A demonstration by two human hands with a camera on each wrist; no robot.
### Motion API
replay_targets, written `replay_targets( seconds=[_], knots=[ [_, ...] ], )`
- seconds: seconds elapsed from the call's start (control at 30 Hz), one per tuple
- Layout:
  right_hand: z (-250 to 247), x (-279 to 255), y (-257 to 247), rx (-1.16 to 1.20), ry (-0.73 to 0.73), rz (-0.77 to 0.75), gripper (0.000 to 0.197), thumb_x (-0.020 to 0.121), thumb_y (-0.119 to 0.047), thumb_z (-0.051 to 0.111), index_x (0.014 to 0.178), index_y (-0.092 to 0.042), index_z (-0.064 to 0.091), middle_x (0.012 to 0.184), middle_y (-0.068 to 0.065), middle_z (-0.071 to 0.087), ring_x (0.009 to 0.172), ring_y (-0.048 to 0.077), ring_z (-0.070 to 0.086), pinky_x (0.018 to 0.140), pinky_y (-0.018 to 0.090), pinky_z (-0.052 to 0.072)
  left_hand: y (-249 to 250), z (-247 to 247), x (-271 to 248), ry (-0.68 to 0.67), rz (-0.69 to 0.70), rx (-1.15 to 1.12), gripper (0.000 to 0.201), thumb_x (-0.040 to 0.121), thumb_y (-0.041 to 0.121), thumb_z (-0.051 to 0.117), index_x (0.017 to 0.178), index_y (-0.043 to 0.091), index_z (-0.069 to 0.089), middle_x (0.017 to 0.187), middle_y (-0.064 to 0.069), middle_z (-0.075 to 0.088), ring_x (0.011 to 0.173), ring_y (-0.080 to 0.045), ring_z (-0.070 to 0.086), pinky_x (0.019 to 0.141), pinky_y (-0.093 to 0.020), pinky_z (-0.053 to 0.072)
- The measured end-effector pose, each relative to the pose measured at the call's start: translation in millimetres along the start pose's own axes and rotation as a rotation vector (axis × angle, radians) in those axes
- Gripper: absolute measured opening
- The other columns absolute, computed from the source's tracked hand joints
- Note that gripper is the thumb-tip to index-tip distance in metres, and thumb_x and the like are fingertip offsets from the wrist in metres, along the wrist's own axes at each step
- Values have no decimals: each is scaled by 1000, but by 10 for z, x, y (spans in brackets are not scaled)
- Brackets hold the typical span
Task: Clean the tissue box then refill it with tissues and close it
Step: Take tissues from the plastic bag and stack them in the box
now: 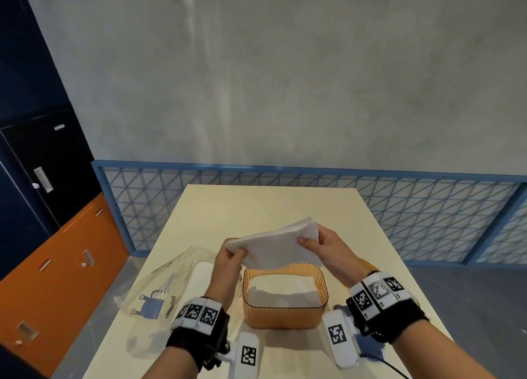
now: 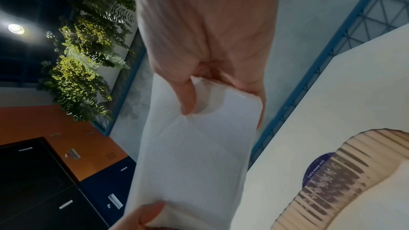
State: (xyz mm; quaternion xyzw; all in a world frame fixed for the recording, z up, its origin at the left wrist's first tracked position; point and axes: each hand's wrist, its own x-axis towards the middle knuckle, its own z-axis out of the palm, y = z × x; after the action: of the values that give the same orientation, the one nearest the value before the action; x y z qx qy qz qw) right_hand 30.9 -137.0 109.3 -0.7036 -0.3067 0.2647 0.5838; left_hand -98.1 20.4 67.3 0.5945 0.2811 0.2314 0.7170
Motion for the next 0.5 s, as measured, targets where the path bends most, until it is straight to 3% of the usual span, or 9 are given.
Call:
replay_targets(
  seconds=[0.1, 0.17, 0.23, 0.3, 0.37, 0.5],
  knots=[
    [-32, -5, 161, 12, 95, 5, 39, 85, -14, 67, 115, -24, 45, 122, 2, 52, 108, 26, 56, 91, 40, 51, 11, 14, -6, 33, 112, 169, 14, 94, 2, 40, 100, 11, 49, 96, -5, 53, 87, -17, 49, 70, -28, 40],
    [-51, 11, 240, -53, 142, 32, 72, 77, -11, 75, 131, -28, 30, 135, -9, 35, 118, 21, 45, 100, 41, 46, 17, 27, -9, 24, 163, 236, 12, 93, -1, 40, 96, 9, 46, 89, -4, 48, 83, -16, 45, 68, -24, 37],
    [-77, 50, 300, -53, 103, 51, 92, 73, -8, 77, 142, -30, 20, 138, -13, 28, 124, 14, 35, 106, 40, 39, 17, 42, -2, -6, 199, 297, 10, 93, -3, 40, 92, 6, 43, 88, -6, 44, 80, -16, 41, 66, -23, 34],
    [-107, 101, 365, 8, 19, 75, 83, 74, -2, 75, 138, -29, 29, 134, -4, 41, 120, 17, 44, 102, 37, 44, 8, 66, 12, -34, 200, 326, 9, 93, -3, 40, 94, 6, 43, 88, -6, 44, 78, -14, 42, 66, -22, 34],
    [-119, 126, 419, 53, -24, 107, 58, 77, 4, 69, 123, -23, 46, 118, 5, 55, 108, 22, 54, 90, 32, 51, -7, 97, 32, -36, 184, 331, 9, 92, -3, 40, 96, 5, 44, 89, -6, 46, 78, -13, 43, 65, -21, 35],
    [-133, 110, 499, 68, 54, 86, 28, 82, 2, 65, 103, -13, 57, 101, 7, 63, 93, 18, 59, 77, 25, 50, -91, 163, 61, -4, 180, 301, 13, 92, -2, 40, 101, 7, 43, 89, -3, 48, 79, -10, 47, 66, -21, 40]
  ],
)
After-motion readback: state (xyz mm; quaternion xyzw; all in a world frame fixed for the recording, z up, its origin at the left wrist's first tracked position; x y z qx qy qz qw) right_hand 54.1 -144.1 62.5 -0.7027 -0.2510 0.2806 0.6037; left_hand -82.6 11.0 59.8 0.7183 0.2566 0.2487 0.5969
